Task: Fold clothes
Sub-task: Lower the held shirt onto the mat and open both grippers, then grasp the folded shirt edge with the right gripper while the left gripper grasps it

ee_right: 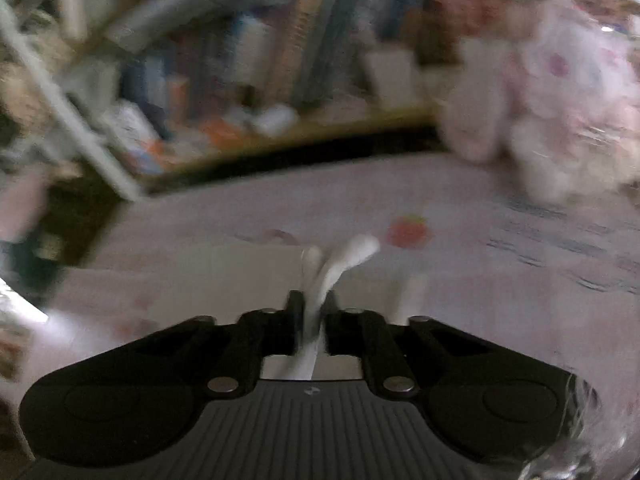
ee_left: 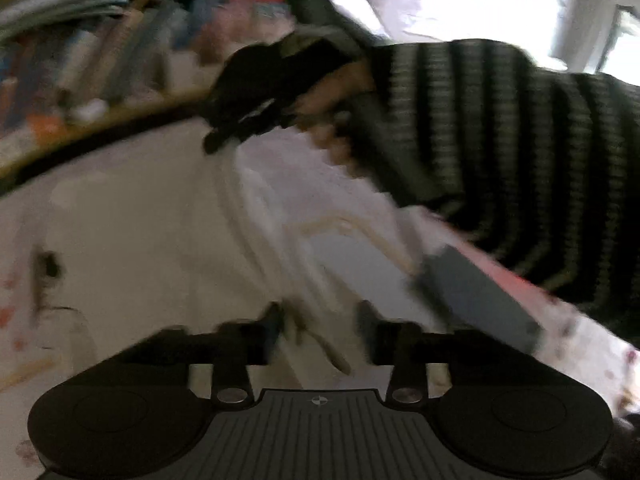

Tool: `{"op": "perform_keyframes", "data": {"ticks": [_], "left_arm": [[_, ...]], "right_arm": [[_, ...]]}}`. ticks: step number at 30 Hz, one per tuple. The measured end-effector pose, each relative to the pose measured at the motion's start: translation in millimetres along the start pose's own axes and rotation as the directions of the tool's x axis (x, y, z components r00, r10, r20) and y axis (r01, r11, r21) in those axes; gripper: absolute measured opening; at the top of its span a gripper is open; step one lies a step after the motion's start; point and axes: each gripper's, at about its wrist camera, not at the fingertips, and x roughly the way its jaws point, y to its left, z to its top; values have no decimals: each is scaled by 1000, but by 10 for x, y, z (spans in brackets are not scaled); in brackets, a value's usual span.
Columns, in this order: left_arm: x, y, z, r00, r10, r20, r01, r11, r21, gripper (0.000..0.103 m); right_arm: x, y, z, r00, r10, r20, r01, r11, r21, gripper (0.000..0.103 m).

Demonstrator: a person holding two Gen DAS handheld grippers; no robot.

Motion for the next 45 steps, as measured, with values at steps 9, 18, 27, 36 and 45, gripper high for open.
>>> {"op": "perform_keyframes", "data": {"ticks": [9, 18, 27, 36, 45], "left_arm": [[-549, 372, -400, 996, 61, 60, -55, 994, -96, 66], [-807, 872, -1075, 968, 246, -45, -245, 897, -368, 66], [-740, 1009, -1130, 963, 268, -42, -260, 865, -429, 65], [-630, 1016, -1172, 969, 237, -68, -242, 860, -450, 64], [-551, 1288, -1217, 988, 145, -50, -142, 734, -664, 26]], "right_arm": [[-611, -136, -536, 999, -1, -42, 3, 999, 44, 24], [-1306, 381, -1543, 986, 22, -165, -34, 997, -69, 25], [-1404, 449, -1538, 990, 100, -95, -104, 994, -33, 6], [-1141, 356, -1555, 971, -92, -219, 84, 995, -44, 11], [-1090, 329, -1493, 984, -67, -165, 72, 997, 25, 36]]}}
